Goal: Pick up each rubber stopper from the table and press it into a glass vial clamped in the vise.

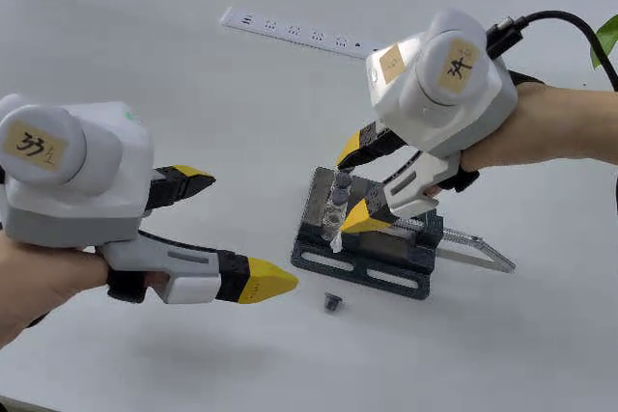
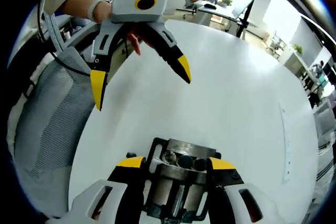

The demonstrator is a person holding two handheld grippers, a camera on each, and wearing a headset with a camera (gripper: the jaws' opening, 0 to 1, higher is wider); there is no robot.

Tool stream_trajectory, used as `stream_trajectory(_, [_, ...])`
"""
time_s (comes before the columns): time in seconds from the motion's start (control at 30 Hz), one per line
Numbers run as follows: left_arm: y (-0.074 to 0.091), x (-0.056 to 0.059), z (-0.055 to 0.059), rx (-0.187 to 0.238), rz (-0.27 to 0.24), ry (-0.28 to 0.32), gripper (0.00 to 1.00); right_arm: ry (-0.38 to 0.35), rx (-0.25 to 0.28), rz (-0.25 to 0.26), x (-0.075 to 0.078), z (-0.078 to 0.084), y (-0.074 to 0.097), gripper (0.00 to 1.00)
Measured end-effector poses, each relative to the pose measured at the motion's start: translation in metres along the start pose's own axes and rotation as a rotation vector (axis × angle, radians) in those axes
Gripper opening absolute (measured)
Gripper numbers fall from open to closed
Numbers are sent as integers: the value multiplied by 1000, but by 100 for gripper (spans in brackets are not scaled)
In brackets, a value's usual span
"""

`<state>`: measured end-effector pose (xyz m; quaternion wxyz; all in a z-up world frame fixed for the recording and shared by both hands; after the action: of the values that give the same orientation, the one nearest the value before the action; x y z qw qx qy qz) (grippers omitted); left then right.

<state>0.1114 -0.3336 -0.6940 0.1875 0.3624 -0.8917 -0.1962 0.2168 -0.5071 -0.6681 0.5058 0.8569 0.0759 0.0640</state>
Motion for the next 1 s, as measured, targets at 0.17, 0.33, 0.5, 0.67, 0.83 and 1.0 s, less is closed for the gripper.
stream_trajectory(0.17, [0, 1, -1, 1, 0, -4, 91, -22, 21, 20, -9, 8, 1, 62])
stream_trajectory(0.33, [2, 3, -3, 5, -3, -10, 91, -61, 55, 43, -20, 13, 2, 71])
stream_trajectory(0.5, [5, 5, -4, 7, -7, -12, 91, -89, 94, 53, -36, 16, 3, 71])
stream_trajectory(0.67, [7, 8, -3, 8, -10, -13, 91, -117, 115, 61, -48, 20, 2, 70])
stream_trajectory(0.83, [10, 9, -2, 8, -16, -11, 91, -152, 130, 76, -60, 27, -1, 68])
stream_trajectory(1.0, [12, 12, -4, 11, -22, -10, 91, -196, 153, 86, -72, 34, -7, 66])
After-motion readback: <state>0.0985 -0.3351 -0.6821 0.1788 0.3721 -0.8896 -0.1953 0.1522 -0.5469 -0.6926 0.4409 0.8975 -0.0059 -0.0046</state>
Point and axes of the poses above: the centre of the closed fingertips' face, and the gripper's own axes: y roughly backward along the fingers, x roughly to its right, z roughly out of its underside, the point moved 10 cm from there along y, roughly backward along the fingers, and after that the axes turned 4 degrees about -y, right-handed, at the moved point
